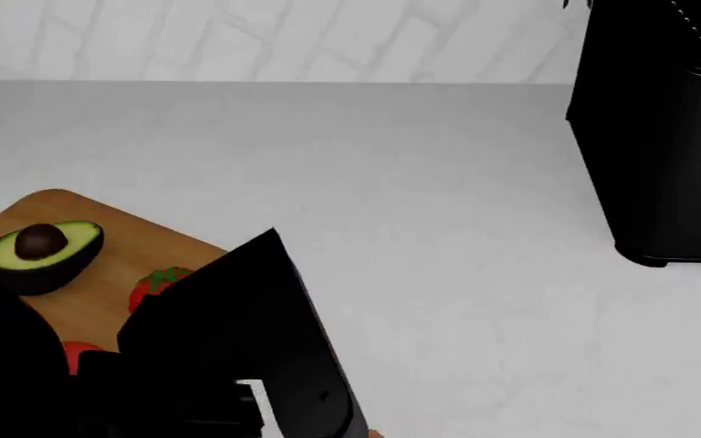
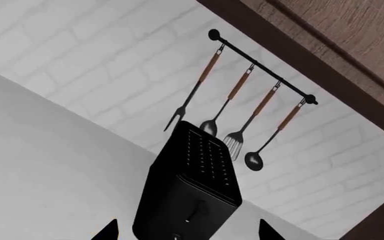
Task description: Place the avocado, onion, tomato and bell pepper on the cutting board.
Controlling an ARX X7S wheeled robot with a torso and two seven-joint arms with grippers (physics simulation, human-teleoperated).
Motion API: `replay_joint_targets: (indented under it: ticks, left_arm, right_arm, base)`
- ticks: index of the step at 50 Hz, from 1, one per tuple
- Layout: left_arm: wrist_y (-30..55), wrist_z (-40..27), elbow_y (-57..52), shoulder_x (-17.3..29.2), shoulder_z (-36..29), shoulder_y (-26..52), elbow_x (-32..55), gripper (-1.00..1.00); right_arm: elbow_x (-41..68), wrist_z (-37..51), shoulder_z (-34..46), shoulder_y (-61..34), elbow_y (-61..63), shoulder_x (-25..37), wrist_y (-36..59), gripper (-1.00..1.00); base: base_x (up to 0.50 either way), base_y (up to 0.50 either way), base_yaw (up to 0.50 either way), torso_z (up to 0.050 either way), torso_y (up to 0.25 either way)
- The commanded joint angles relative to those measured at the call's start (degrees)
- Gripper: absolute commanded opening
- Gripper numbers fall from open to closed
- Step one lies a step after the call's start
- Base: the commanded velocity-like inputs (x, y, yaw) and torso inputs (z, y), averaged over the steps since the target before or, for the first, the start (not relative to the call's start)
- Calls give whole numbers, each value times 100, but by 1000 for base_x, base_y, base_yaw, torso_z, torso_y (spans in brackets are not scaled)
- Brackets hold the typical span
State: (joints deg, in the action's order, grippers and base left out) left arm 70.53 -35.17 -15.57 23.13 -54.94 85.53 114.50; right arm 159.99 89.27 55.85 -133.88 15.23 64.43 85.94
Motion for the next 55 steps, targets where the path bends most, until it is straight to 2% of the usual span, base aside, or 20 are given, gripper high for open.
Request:
replay_joint_targets:
  ticks: [1,12,29,46,47,55]
  left_arm:
    - [70,444,6,-200,-1,-338,-730,100]
    - [-28,499,-46,-275,-114,-590,-804,100]
    - [-176,990,206,-385,-276,-925,-1578,100]
    - [-273,1024,172,-372,-533,-1298,-1878,100]
    - [-278,1015,152,-363,-531,-1304,-1864,-100]
    - [-325,861,113,-295,-508,-1327,-1722,-100]
  right_arm:
    - [-69,-121,-152,6,5,-51,-108,100]
    - [124,69,-160,-110,-13,-38,-25,100]
    - [197,70,-140,-110,99,106,-41,100]
    - [213,70,-151,-110,68,67,-68,100]
    - [208,70,-161,-110,53,64,-58,100]
    - [200,70,-181,-110,68,33,-78,100]
  base:
    - [0,0,0,0,0]
    - [0,0,0,0,0]
    - [0,0,0,0,0]
    - [0,0,0,0,0]
    - [0,0,0,0,0]
    - [0,0,0,0,0]
